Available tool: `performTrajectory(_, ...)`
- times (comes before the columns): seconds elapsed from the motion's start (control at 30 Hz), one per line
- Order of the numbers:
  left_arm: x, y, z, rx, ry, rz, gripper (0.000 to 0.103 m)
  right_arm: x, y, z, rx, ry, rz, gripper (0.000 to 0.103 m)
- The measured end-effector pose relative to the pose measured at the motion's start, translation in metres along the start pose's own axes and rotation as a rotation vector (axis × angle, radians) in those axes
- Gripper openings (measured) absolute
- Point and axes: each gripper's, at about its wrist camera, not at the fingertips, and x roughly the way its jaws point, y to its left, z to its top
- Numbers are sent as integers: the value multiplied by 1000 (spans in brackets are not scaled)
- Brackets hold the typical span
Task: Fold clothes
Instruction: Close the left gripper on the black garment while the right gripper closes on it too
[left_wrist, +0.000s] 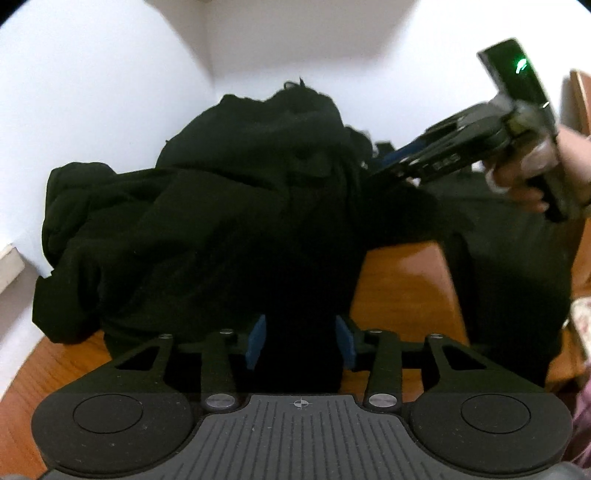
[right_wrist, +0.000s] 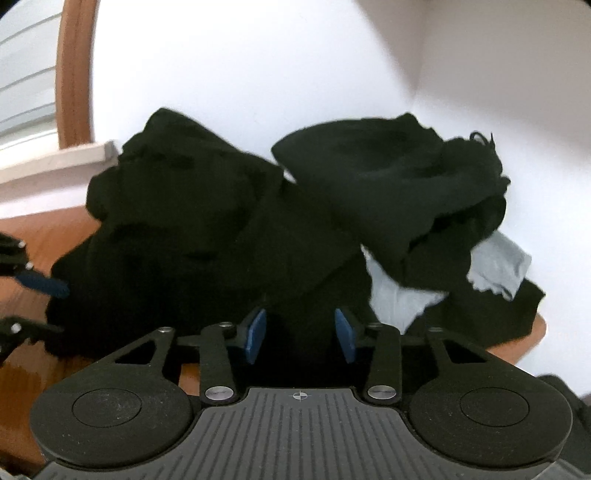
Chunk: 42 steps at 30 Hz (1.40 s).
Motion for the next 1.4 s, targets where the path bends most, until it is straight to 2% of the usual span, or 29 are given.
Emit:
performTrajectory(0.1,2,-7,-1,31,26,22,51,-7,0,-10,-29,6,8,42)
performTrajectory(0.23,-7,-2,5,20,14,41,53,-10,2,-17,-72,14,9,42)
performTrajectory(0.27,-10,-1,6,15,9,46,49,-7,2,-18,-89,18,-1,42)
performTrajectory(0.3,-13,1,8,11,5,51,39,-4,3,-19,-106,21,-10,42)
performTrajectory(0.43,-24,7,14,-5,-11,70,28,10,1,-21,-114,36,-2,42)
performTrajectory(0.47,-26,9,16,-10,-15,75,19,12,0,-20,-109,37,7,42)
performTrajectory(0.53,-32,12,19,-18,-23,84,16,15,-3,-17,-99,38,26,42)
performTrajectory(0.57,-35,14,21,-22,-28,89,15,14,-6,-15,-70,26,48,41)
performTrajectory(0.6,-37,15,22,-26,-32,94,14,13,-6,-13,-59,12,74,35)
performTrajectory(0.67,-55,22,33,-41,-65,118,12,9,-5,-8,-38,-15,125,33)
performTrajectory(0.8,-93,31,57,-60,-132,170,11,-14,17,14,-70,-106,137,27)
performTrajectory(1.03,-169,53,97,-91,-255,261,9,-57,40,79,-83,-261,183,25)
performTrajectory(1.2,-220,67,103,-110,-322,319,9,-76,67,108,-115,-329,250,24)
performTrajectory(1.27,-226,72,95,-117,-303,331,9,-74,82,112,-144,-330,269,24)
performTrajectory(1.4,-208,87,64,-158,-216,337,9,-45,108,100,-183,-257,287,24)
